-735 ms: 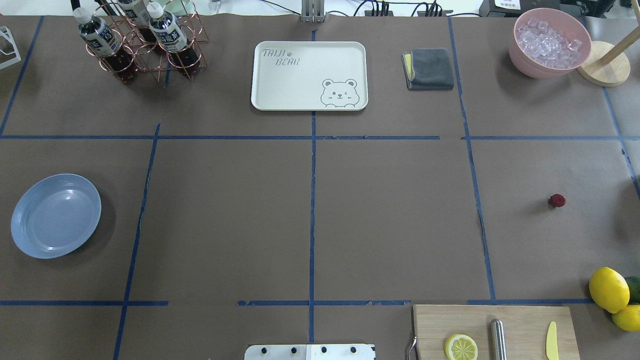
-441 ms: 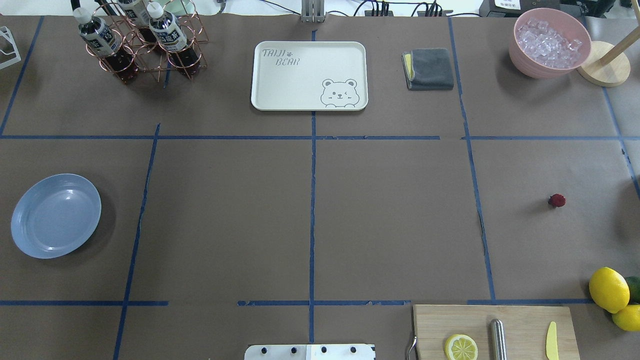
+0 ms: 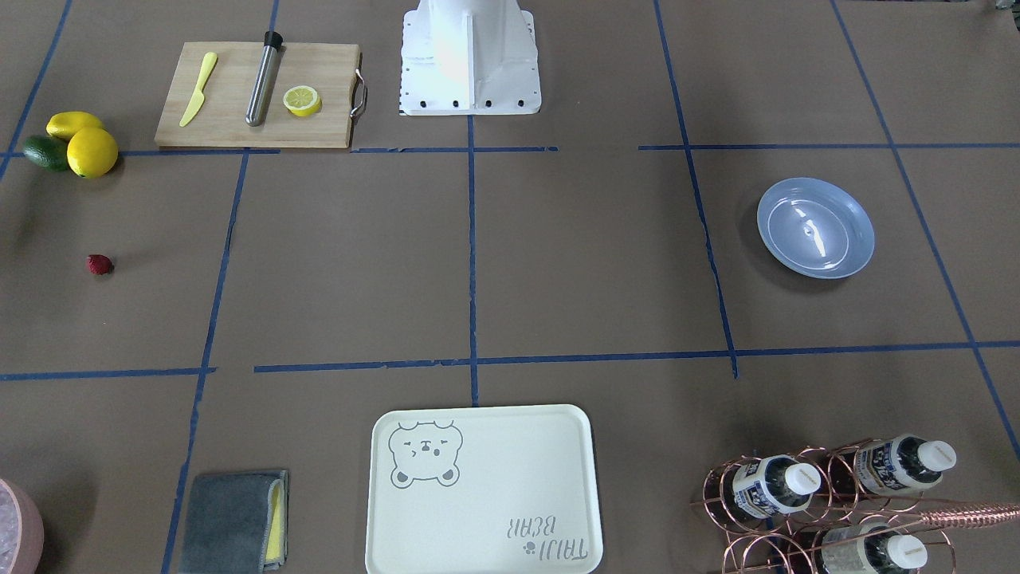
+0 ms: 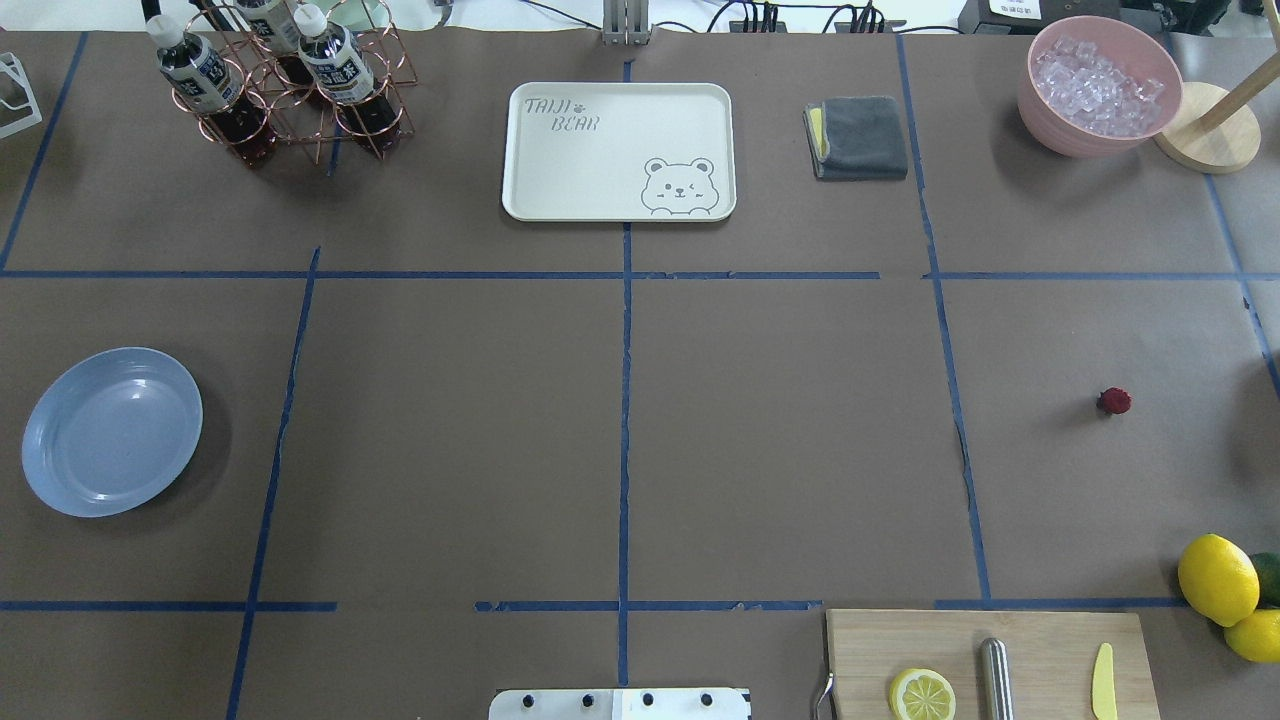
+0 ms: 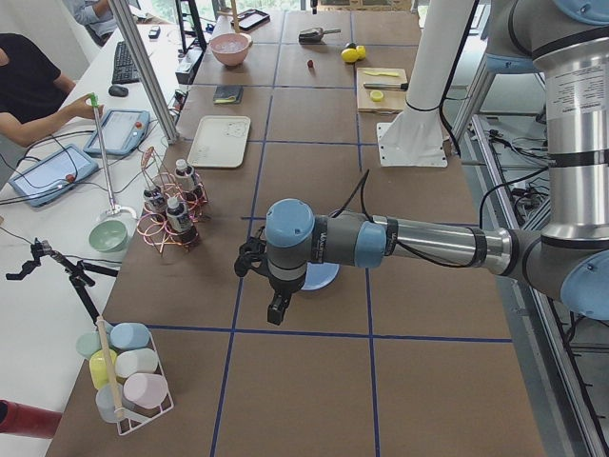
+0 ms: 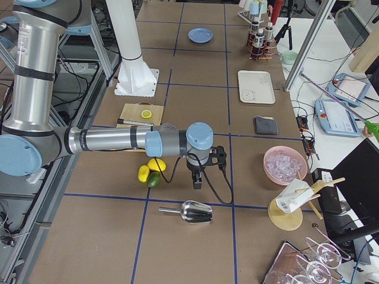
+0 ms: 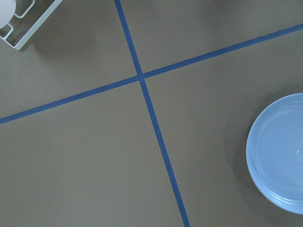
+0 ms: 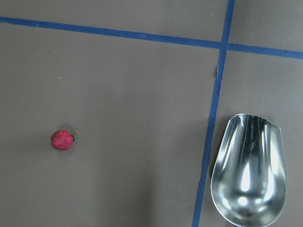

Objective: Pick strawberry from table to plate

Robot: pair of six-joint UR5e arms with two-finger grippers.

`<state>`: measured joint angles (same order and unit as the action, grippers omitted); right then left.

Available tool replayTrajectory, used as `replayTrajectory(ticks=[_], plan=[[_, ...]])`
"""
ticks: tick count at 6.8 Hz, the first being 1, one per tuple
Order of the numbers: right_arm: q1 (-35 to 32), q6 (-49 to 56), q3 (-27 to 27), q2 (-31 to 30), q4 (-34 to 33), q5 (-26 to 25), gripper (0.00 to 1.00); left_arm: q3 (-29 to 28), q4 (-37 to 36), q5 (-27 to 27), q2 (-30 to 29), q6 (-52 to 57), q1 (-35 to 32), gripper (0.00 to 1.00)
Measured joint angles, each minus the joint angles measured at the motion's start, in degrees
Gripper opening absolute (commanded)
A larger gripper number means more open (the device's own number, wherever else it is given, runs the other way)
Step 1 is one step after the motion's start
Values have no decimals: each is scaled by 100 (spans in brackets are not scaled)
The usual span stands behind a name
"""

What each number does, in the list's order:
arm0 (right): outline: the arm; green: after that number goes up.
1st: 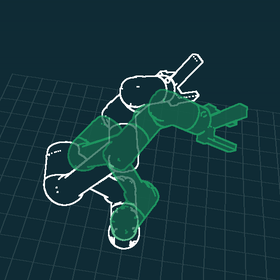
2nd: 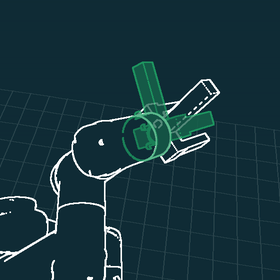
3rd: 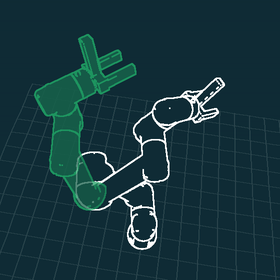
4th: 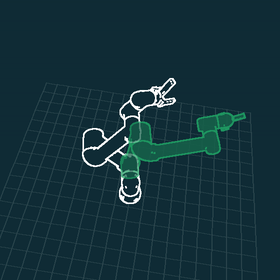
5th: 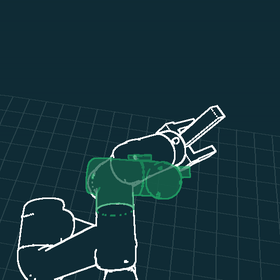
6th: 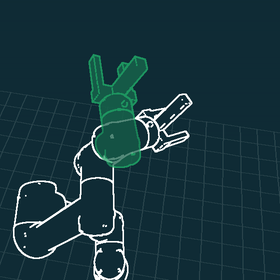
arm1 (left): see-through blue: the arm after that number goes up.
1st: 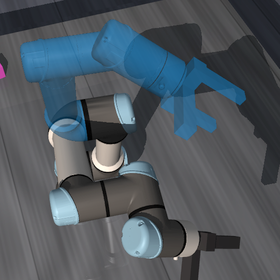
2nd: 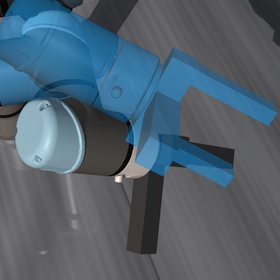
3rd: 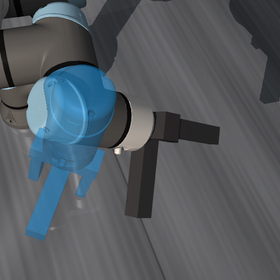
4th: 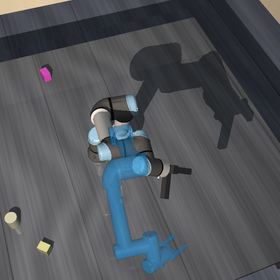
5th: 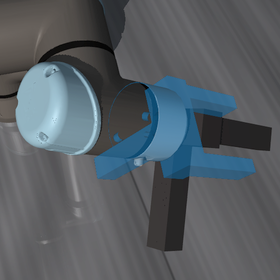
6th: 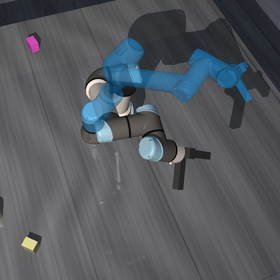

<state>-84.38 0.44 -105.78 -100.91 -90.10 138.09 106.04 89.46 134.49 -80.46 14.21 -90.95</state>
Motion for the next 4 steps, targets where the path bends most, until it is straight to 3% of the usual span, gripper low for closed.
replayTrajectory(ticks=[4], plan=[[7,4,-64,-21,238,-1,100,1,-18,66,96,-2,43,100]])
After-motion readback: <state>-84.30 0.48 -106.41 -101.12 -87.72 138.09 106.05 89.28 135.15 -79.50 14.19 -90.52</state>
